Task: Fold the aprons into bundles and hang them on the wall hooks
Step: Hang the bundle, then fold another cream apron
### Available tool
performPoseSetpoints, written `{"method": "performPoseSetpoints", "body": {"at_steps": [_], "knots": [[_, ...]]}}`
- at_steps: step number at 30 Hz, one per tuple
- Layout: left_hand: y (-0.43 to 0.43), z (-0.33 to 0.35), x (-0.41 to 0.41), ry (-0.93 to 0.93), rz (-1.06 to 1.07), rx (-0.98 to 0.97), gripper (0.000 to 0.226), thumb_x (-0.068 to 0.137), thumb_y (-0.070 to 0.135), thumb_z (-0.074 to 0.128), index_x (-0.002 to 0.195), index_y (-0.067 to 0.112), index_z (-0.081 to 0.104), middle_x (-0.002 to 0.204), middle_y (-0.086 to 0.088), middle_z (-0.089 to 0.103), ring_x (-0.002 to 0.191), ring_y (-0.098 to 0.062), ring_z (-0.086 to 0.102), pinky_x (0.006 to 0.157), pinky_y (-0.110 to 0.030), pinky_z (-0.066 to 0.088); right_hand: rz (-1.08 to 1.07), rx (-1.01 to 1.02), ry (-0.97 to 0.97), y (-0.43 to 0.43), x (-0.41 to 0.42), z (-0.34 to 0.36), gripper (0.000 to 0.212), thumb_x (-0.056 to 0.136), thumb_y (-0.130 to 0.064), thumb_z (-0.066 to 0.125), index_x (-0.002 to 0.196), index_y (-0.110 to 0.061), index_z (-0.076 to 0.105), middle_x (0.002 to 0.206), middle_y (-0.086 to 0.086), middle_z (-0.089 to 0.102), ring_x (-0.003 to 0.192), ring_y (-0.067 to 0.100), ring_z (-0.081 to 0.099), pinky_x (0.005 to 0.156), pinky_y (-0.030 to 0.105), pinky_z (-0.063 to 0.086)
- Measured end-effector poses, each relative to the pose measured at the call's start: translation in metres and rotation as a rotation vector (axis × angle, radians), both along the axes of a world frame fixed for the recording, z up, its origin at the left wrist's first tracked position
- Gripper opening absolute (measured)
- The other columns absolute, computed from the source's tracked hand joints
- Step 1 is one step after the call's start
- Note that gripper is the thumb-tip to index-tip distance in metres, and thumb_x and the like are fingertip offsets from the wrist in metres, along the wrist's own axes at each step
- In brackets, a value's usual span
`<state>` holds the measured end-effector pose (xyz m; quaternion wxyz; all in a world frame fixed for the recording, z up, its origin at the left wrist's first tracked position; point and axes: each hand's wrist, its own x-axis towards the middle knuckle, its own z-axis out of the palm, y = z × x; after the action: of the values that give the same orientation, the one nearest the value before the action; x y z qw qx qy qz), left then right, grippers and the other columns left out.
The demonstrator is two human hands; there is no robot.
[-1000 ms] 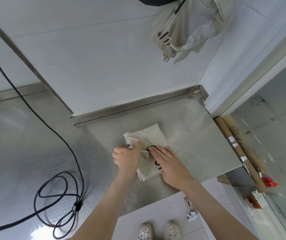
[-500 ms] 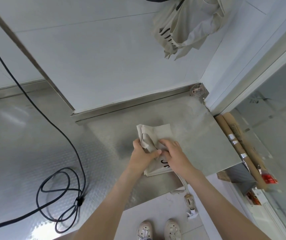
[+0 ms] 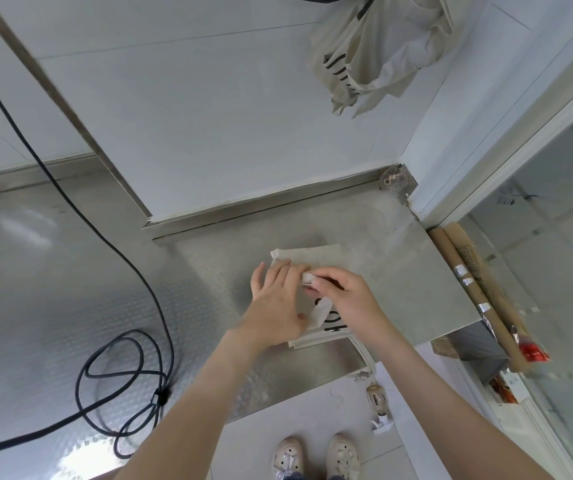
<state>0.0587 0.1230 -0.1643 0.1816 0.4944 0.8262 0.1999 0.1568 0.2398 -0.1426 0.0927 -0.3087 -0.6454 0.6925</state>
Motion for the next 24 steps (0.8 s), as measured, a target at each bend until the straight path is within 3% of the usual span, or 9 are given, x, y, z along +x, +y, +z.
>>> {"method": "performPoseSetpoints", "body": {"at_steps": [5,7,10,12,14,15,17,20,24], "knots": [[-0.011,0.000,0.000,-0.241,0.007,0.019,0.079,0.073,0.050,0.044,0.146,0.024,0.024,0.140,0.014,0.029,0.139,0.002,0.003,0.114,-0.031,-0.018,-0.190,-0.156,-0.007,0.001,-0.001,-0.001,0.016,0.096,-0.001,0.050,0.091,-0.004,0.065,0.090,0.007,0.071,0.088,0.017,0.072,0.085,0.022,0.054],[-0.013,-0.003,0.004,-0.222,0.013,0.055,0.083,0.070,0.068,0.049,0.138,0.025,0.032,0.126,0.022,0.032,0.130,0.001,0.018,0.113,-0.029,-0.010,-0.195,-0.198,0.008,-0.001,-0.006,0.002,0.015,0.097,-0.003,0.050,0.092,-0.002,0.064,0.091,0.008,0.072,0.091,0.018,0.072,0.088,0.027,0.054],[-0.010,-0.019,0.001,-0.104,0.201,0.105,0.036,0.078,0.041,0.053,0.105,0.017,0.051,0.099,0.008,0.054,0.104,-0.013,0.046,0.089,-0.023,0.017,-0.107,-0.249,0.060,-0.009,-0.011,0.009,0.009,0.095,-0.010,0.055,0.100,-0.009,0.063,0.097,0.004,0.070,0.093,0.013,0.069,0.085,0.026,0.053],[-0.008,-0.013,-0.005,-0.403,0.540,0.211,0.019,0.080,0.029,0.044,0.085,0.015,0.056,0.082,0.002,0.061,0.086,-0.020,0.053,0.075,-0.026,0.027,0.142,-0.052,-0.041,-0.009,-0.007,0.007,0.043,0.086,-0.024,0.068,0.125,-0.021,0.052,0.118,-0.005,0.062,0.109,0.005,0.056,0.094,0.026,0.044],[-0.010,-0.004,-0.012,-0.763,0.883,0.369,0.030,0.094,0.030,0.046,0.072,0.013,0.056,0.071,0.000,0.062,0.073,-0.020,0.056,0.066,-0.025,0.040,0.529,0.291,-0.308,-0.010,0.004,-0.006,0.094,0.072,-0.040,0.076,0.147,-0.037,0.020,0.151,-0.013,0.027,0.138,0.006,0.021,0.114,0.032,0.022],[-0.013,-0.003,-0.015,-0.816,0.991,0.398,0.038,0.098,0.030,0.044,0.067,0.011,0.055,0.069,-0.002,0.062,0.070,-0.019,0.056,0.066,-0.025,0.042,0.703,0.525,-0.419,-0.011,0.010,-0.016,0.106,0.068,-0.044,0.075,0.150,-0.040,0.007,0.155,-0.019,0.004,0.144,0.006,0.000,0.118,0.035,0.006],[-0.017,-0.002,-0.020,-0.830,1.063,0.408,0.041,0.098,0.028,0.045,0.062,0.010,0.053,0.065,-0.004,0.062,0.069,-0.021,0.056,0.070,-0.030,0.043,0.856,0.889,-0.491,-0.012,0.019,-0.040,0.101,0.077,-0.048,0.066,0.151,-0.038,-0.003,0.154,-0.020,-0.017,0.142,0.007,-0.023,0.116,0.039,-0.014],[-0.017,0.001,-0.021,-0.833,1.062,0.432,0.023,0.092,0.029,0.054,0.078,0.012,0.050,0.064,-0.002,0.055,0.071,-0.023,0.056,0.069,-0.032,0.042,0.717,0.981,-0.420,-0.010,0.024,-0.051,0.068,0.091,-0.058,0.027,0.152,-0.031,0.016,0.161,-0.009,0.004,0.147,0.011,-0.010,0.115,0.035,-0.008],[-0.014,0.004,-0.017,-0.871,1.057,0.446,0.042,0.093,0.052,0.049,0.111,0.014,0.043,0.086,-0.002,0.053,0.078,-0.017,0.052,0.065,-0.027,0.038,0.398,0.634,-0.322,-0.008,0.025,-0.046,0.039,0.104,-0.030,0.034,0.141,-0.024,0.044,0.136,0.001,0.047,0.129,0.019,0.038,0.099,0.022,0.022]]}}
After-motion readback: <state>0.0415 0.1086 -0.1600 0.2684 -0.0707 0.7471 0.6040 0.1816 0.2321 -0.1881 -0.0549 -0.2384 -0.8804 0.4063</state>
